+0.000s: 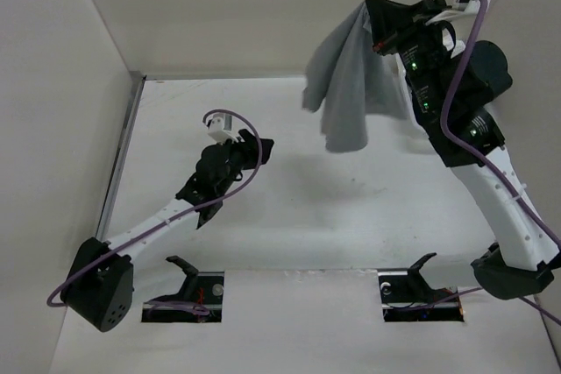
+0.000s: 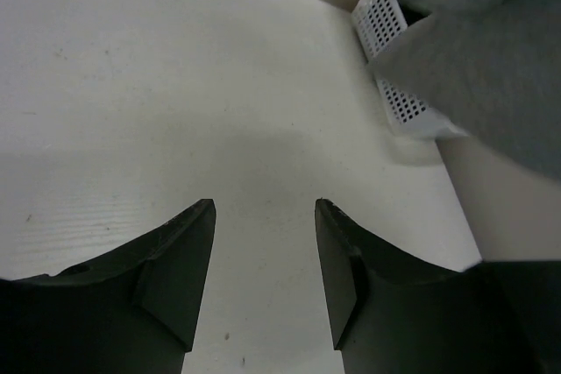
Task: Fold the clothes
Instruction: Move the tank top to the center of the board
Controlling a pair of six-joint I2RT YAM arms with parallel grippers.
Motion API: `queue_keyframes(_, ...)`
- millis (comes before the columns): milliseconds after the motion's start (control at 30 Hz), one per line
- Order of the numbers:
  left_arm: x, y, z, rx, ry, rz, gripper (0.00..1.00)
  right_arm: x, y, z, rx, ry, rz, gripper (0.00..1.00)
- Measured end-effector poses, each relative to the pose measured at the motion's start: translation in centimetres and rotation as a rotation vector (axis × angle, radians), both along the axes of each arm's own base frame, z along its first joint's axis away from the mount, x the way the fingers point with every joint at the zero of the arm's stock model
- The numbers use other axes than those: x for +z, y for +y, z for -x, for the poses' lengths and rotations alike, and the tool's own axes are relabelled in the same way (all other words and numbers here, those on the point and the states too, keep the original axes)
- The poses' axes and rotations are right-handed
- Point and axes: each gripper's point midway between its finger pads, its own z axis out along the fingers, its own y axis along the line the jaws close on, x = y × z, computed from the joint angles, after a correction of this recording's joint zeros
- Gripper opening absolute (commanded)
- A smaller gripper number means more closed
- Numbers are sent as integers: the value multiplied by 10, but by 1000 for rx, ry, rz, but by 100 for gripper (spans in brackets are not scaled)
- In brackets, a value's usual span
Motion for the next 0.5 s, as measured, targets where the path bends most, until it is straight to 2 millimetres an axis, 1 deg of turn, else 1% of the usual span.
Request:
queue_keyframes(67, 12, 6, 0, 14, -21, 24, 48, 11, 10, 17, 23, -35, 13, 0)
queue_keyframes(100, 17, 9, 0, 21, -29, 36, 48, 13, 14, 21, 29, -42, 21, 0)
queue_keyframes(133, 19, 12, 1, 29, -32, 46, 48, 12, 17, 22, 31, -44, 29, 0)
queue_keyframes(200, 20, 20, 1, 47, -30, 57, 48, 1, 23, 16, 30, -31, 47, 0)
queue_keyframes(267, 14, 31, 1, 73, -14, 62, 48, -22, 35, 1, 31, 8, 74, 0)
queue_keyframes(300, 11, 36, 1, 87, -6, 64, 48, -37, 42, -8, 34, 34, 90, 0)
queue_keyframes(367, 5, 47, 0, 116, 13, 65, 48, -73, 60, -31, 44, 102, 128, 0)
queue_keyframes(433, 0, 54, -3, 137, 27, 66, 48, -112, 79, -58, 53, 176, 169, 1)
queue_keyframes(500, -4, 57, -6, 149, 40, 67, 48, -150, 93, -85, 48, 245, 207, 1)
